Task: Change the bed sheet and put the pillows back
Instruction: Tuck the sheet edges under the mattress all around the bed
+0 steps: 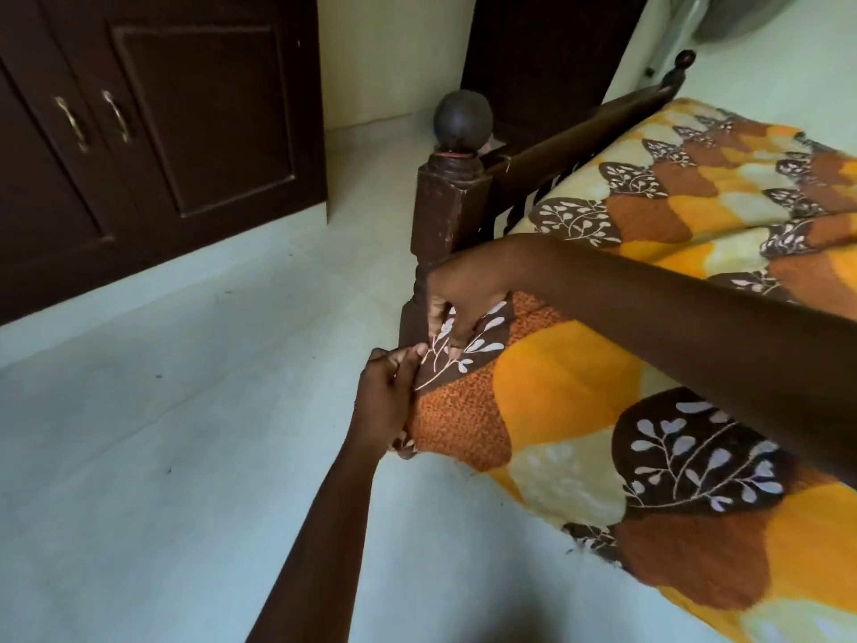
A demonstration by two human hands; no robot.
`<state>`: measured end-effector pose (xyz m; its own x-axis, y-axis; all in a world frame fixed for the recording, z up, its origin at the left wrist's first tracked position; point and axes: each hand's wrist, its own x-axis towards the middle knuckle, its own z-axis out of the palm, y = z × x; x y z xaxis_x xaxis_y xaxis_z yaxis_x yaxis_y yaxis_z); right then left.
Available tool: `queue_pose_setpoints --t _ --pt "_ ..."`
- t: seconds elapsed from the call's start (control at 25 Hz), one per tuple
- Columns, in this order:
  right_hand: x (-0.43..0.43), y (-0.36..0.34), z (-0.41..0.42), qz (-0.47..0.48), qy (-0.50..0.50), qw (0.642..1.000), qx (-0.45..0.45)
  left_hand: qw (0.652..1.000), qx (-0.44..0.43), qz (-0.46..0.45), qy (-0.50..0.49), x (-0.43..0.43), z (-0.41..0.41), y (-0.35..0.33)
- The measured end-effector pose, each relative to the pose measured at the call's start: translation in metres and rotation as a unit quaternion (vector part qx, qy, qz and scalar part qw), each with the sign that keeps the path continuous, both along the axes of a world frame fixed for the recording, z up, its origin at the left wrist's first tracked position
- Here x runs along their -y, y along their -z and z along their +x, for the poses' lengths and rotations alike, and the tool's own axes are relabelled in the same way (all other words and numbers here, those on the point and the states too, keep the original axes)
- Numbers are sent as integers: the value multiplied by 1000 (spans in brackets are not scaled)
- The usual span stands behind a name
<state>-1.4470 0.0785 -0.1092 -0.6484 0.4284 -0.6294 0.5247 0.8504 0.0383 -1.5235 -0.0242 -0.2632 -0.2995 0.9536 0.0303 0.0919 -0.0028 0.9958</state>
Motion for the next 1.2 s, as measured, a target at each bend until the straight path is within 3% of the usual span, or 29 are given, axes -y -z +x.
queue_pose_setpoints --t 0.12,0.24,0.4,0.52,0.64,0.72,0.8,0.88,0.92,1.0,1.12,1.2 --pt "3 9 5 49 -7 998 -30 992 97 4 80 1 -2 -5" --pt "4 18 6 100 -21 995 -21 999 -20 33 -3 4 13 5" --pt "4 19 3 110 -8 994 23 964 -187 82 -172 26 48 7" --pt "8 14 0 102 22 994 30 962 -160 63 -212 18 52 3" --pt "11 11 4 112 34 993 23 976 -100 50 -189 6 42 0" --pt "15 16 7 119 29 991 -50 979 -112 57 -161 2 38 1" --pt "30 26 20 164 31 965 -201 971 -180 79 -135 -1 34 2" --pt "59 41 42 207 96 876 -424 964 -216 93 -126 -3 31 3" --pt "79 50 56 192 148 804 -543 964 -214 95 -126 -1 32 1" --pt "128 74 82 95 313 626 -708 974 -171 85 -124 0 37 -3" --pt "184 111 101 -98 524 326 -781 985 -106 57 -123 0 46 -8" --pt "194 130 106 -161 563 183 -790 988 -79 42 -127 -2 51 -9"
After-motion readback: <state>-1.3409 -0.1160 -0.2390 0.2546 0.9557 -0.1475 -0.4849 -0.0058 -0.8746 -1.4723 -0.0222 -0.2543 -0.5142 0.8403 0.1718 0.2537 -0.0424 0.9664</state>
